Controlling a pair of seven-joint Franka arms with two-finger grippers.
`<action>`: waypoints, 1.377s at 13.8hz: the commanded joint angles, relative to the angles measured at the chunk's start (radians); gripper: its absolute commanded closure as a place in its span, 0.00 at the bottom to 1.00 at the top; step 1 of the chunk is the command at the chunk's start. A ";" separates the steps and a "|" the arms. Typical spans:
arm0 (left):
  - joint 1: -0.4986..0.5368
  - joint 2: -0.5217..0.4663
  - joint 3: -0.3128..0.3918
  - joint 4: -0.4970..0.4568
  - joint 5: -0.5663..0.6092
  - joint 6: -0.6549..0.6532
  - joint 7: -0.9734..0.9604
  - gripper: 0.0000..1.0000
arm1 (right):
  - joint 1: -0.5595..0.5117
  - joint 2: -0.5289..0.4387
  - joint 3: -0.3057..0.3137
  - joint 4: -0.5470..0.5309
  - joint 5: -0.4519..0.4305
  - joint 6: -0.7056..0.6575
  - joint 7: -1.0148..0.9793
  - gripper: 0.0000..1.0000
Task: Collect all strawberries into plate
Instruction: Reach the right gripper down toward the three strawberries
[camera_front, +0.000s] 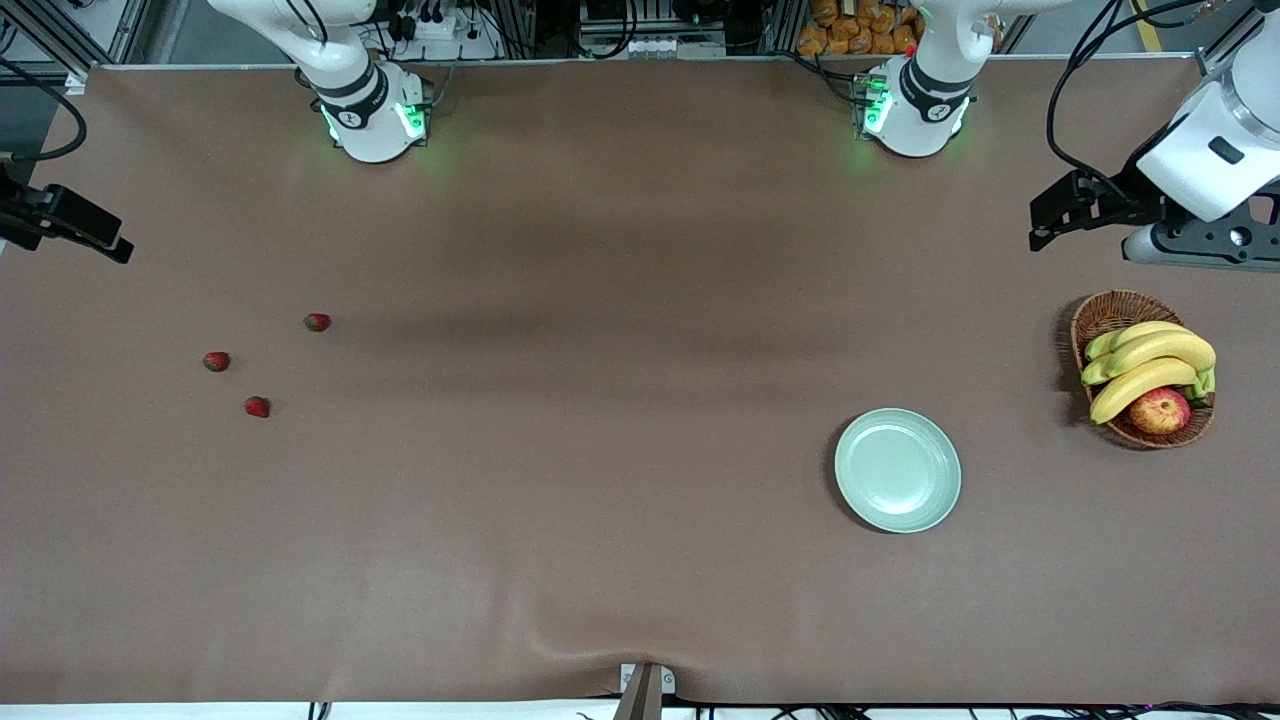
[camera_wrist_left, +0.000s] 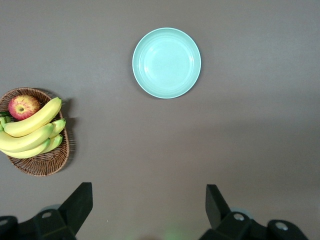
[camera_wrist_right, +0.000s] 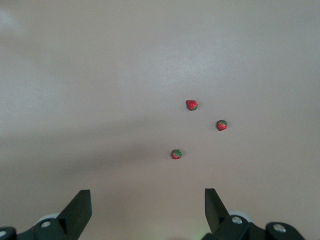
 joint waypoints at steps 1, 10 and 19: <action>0.006 0.012 0.002 0.026 -0.020 -0.024 0.029 0.00 | -0.018 -0.016 0.015 -0.023 -0.005 0.010 -0.018 0.00; 0.013 0.010 0.005 0.026 -0.020 -0.024 0.035 0.00 | -0.055 0.042 0.007 -0.030 -0.008 -0.045 -0.077 0.00; 0.014 0.018 0.011 0.026 -0.046 -0.018 0.023 0.00 | -0.161 0.179 0.009 -0.199 -0.007 0.175 -0.166 0.00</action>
